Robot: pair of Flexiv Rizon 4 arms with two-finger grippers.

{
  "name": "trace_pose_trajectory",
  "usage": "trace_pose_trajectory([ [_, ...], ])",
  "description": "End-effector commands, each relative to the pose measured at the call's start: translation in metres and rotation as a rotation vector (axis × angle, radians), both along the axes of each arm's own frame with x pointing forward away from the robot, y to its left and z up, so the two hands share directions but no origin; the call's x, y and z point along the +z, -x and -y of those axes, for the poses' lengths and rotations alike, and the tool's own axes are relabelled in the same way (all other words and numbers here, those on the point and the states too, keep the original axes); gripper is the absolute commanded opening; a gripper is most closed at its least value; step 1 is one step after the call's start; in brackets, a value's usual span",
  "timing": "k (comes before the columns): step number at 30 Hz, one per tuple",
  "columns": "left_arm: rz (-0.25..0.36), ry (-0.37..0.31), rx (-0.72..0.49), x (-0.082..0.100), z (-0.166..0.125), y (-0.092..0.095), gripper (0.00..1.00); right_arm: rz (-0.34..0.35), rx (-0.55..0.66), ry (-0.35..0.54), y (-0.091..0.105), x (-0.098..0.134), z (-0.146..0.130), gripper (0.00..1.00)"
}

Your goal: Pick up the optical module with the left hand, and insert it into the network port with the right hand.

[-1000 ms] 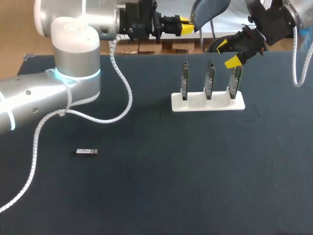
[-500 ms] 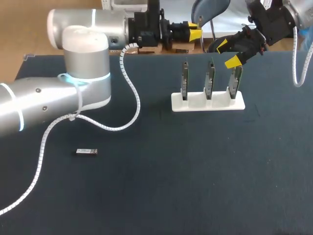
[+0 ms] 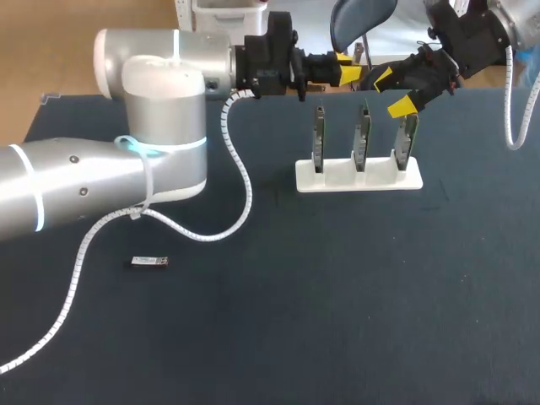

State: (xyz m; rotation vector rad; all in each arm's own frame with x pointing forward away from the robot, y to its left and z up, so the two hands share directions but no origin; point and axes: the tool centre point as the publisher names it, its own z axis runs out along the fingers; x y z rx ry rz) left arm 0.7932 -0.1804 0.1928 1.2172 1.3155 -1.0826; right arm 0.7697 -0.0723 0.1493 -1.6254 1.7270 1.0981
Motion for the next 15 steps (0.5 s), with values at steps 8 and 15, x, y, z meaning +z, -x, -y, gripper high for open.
trace_pose_trajectory([
  [8,0.029,0.001,-0.04,-0.0061,0.0089,0.0096,0.0,0.003,-0.002,0.0,0.0013,-0.0001,0.0001,1.0],
  [15,0.022,0.009,-0.077,-0.0107,0.0084,0.0124,0.0,0.003,-0.002,0.0,0.0013,-0.0001,0.0001,1.0],
])
